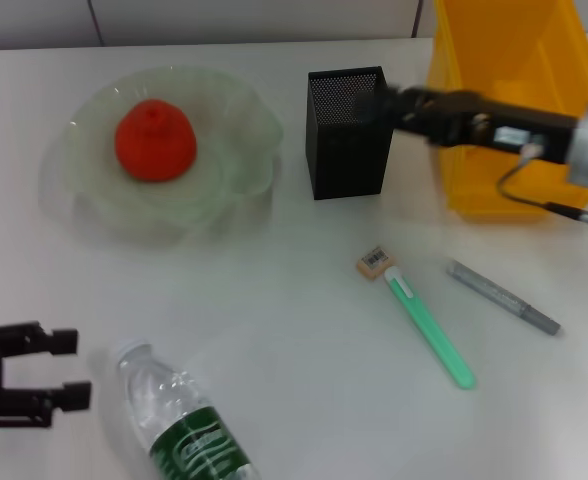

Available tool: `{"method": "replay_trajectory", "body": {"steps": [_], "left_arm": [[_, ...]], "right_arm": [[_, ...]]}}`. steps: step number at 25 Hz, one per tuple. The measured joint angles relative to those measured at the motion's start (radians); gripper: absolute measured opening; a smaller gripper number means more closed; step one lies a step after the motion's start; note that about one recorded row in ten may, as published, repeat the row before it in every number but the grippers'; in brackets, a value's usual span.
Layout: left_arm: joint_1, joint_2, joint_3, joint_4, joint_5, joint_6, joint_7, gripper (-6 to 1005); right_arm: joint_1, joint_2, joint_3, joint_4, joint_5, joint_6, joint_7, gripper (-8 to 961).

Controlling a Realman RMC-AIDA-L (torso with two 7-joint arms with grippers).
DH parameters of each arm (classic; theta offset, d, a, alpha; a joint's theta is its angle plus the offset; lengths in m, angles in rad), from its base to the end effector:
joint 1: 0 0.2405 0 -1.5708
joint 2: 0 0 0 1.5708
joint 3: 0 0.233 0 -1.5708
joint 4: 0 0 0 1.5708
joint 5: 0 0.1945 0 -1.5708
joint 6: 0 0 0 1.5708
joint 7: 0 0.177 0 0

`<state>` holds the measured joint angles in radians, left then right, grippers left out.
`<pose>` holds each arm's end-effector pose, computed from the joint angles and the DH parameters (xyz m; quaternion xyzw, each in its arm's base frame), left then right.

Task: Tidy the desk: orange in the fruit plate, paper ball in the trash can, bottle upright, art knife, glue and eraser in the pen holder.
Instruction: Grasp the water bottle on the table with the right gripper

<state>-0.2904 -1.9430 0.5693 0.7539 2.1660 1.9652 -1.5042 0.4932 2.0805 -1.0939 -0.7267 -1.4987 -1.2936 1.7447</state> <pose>-0.2909 0.2170 0.0470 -0.9224 -0.3252 -0.2043 0.0401 0.1726 0.3533 -0.0211 -0.8625 0.3464 0.3452 0.1304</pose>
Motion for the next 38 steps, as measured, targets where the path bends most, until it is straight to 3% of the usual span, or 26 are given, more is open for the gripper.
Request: {"method": "replay_trajectory", "body": {"steps": [1,4,9,23,28,38], "left_arm": [[-0.018,-0.015,0.007,0.006,0.066,-0.033,0.002,829],[-0.043,-0.031,0.008,0.002,0.156,-0.088,-0.002,829],[-0.083,-0.064,0.001,-0.002,0.296,-0.152,-0.007,829],[-0.095,-0.079,-0.018,-0.001,0.249,-0.145,0.0,829],[-0.095,-0.069,-0.02,-0.001,0.175,-0.109,-0.038,829],[-0.1,-0.065,-0.019,0.01,0.176,-0.057,-0.048,829]], "right_arm": [[-0.016,-0.001,0.067,0.048,0.046,-0.053,-0.065,379],[-0.027,-0.002,0.135,0.086,0.058,-0.097,-0.111,521],[-0.055,-0.002,0.193,0.106,0.059,-0.134,-0.13,548],[-0.069,-0.002,0.223,0.147,0.062,-0.134,-0.156,550],[-0.07,-0.003,0.233,0.149,0.062,-0.136,-0.157,549],[-0.069,-0.016,0.245,0.138,0.058,-0.163,-0.15,548]]}}
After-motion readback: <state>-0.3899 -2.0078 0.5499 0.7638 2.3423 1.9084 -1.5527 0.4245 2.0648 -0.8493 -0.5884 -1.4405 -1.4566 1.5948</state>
